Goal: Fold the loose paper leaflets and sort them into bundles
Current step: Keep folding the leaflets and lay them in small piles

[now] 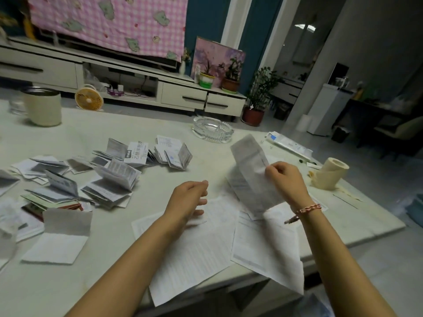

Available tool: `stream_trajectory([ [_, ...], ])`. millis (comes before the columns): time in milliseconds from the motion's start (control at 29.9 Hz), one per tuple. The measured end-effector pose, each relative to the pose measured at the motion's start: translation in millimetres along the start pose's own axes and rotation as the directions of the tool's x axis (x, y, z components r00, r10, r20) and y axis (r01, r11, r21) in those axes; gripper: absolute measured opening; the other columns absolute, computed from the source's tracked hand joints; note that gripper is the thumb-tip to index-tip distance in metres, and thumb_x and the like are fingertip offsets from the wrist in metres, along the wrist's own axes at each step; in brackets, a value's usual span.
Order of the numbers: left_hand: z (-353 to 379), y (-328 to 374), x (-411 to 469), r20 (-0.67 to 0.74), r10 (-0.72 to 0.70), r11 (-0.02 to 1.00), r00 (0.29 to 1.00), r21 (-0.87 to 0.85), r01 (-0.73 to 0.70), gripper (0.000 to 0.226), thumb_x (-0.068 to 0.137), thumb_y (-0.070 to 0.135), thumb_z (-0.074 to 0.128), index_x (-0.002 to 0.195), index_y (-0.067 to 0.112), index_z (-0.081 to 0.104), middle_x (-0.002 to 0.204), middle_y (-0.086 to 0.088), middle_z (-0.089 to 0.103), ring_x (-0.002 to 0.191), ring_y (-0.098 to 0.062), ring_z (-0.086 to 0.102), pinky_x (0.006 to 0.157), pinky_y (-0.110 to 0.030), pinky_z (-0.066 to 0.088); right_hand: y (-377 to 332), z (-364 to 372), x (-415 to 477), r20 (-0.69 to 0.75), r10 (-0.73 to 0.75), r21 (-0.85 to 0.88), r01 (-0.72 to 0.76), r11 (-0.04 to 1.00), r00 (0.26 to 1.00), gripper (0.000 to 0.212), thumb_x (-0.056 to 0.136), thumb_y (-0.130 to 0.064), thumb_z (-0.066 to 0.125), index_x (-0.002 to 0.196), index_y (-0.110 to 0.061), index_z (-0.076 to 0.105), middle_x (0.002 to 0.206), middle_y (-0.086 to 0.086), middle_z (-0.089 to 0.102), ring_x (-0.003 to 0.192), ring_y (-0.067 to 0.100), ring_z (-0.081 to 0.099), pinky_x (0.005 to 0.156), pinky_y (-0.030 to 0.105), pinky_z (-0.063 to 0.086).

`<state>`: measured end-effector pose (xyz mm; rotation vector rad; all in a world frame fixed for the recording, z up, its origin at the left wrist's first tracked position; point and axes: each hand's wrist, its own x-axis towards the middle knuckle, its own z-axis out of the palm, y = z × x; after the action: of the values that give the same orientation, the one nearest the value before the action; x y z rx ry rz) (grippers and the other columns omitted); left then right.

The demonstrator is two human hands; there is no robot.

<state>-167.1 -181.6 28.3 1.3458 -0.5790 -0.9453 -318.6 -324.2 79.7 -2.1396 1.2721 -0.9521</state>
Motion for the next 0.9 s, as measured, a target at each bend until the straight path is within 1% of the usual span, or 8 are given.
stream_trajectory([
  [167,0,-1,7,0.136,-0.200,0.961,0.970,-0.167,0.222,0.067,0.076,0.057,0.060,0.129,0.021,0.042,0.125,-0.009,0.047,0.115,-0.026,0.052,0.097,-0.043,0.046,-43,-23,-31,0.237,0.089,0.365,-0.173,0.915,0.967,0.027,0.091,-0.017,0.049,0.092,0.006,0.063,0.087,0.011,0.059,0.084,0.022,0.054,0.074,0.034,0.042],
  [368,-12,-1,7,0.459,-0.239,0.752,0.856,-0.470,0.462,0.133,0.036,0.061,0.084,0.143,0.010,0.024,0.129,-0.024,0.050,0.113,-0.038,0.055,0.086,-0.057,0.049,-41,-18,-45,0.305,0.176,0.435,-0.301,0.849,0.936,0.022,0.093,-0.023,0.049,0.087,-0.009,0.065,0.084,0.008,0.065,0.075,0.020,0.061,0.064,0.029,0.048],
  [502,-6,-3,7,0.468,-0.243,0.758,0.850,-0.455,0.468,0.101,0.047,0.063,0.079,0.120,0.002,0.044,0.112,-0.021,0.064,0.108,-0.034,0.060,0.092,-0.056,0.046,-27,-6,-46,0.393,0.318,0.495,-0.490,0.717,0.863,0.019,0.091,-0.017,0.049,0.080,-0.008,0.063,0.074,0.009,0.063,0.065,0.020,0.058,0.058,0.029,0.044],
  [603,-4,-8,11,0.397,-0.297,0.788,0.869,-0.411,0.458,0.094,0.064,0.062,0.060,0.137,0.008,0.035,0.126,-0.020,0.054,0.116,-0.033,0.054,0.093,-0.053,0.045,-19,-14,-39,0.492,0.325,0.634,-0.588,0.503,0.808,0.015,0.085,-0.016,0.052,0.086,-0.004,0.062,0.068,0.006,0.060,0.057,0.018,0.059,0.053,0.025,0.049],
  [669,-4,-11,12,0.387,-0.309,0.791,0.869,-0.402,0.461,0.097,0.065,0.063,0.058,0.141,0.009,0.031,0.134,-0.021,0.047,0.115,-0.034,0.053,0.091,-0.053,0.045,-21,-16,-37,0.564,0.228,0.683,-0.603,0.411,0.794,0.037,0.067,-0.020,0.070,0.098,-0.002,0.062,0.077,0.009,0.059,0.062,0.021,0.060,0.055,0.026,0.052],
  [736,-3,-11,11,0.402,-0.302,0.802,0.864,-0.382,0.458,0.100,0.061,0.065,0.059,0.139,0.009,0.032,0.137,-0.020,0.046,0.107,-0.032,0.055,0.092,-0.053,0.045,-28,-13,-42,0.620,0.131,0.715,-0.626,0.312,0.773,0.046,0.046,-0.017,0.083,0.087,-0.002,0.067,0.074,0.009,0.060,0.058,0.020,0.062,0.053,0.028,0.055],
  [837,2,-8,5,0.514,-0.239,0.807,0.824,-0.367,0.462,0.099,0.056,0.074,0.062,0.125,0.006,0.045,0.110,-0.017,0.064,0.097,-0.031,0.060,0.087,-0.052,0.046,-51,-3,-54,0.578,0.173,0.788,-0.601,0.134,0.797,0.008,0.059,-0.012,0.065,0.057,-0.007,0.058,0.050,0.003,0.052,0.037,0.013,0.052,0.039,0.022,0.048],
  [904,5,-7,3,0.574,-0.193,0.780,0.795,-0.402,0.479,0.108,0.046,0.072,0.072,0.126,0.004,0.046,0.100,-0.017,0.067,0.097,-0.034,0.063,0.083,-0.052,0.049,-55,0,-56,0.517,0.212,0.846,-0.533,0.021,0.829,0.020,0.059,-0.009,0.063,0.046,-0.012,0.048,0.042,0.001,0.044,0.031,0.011,0.044,0.036,0.015,0.043],
])
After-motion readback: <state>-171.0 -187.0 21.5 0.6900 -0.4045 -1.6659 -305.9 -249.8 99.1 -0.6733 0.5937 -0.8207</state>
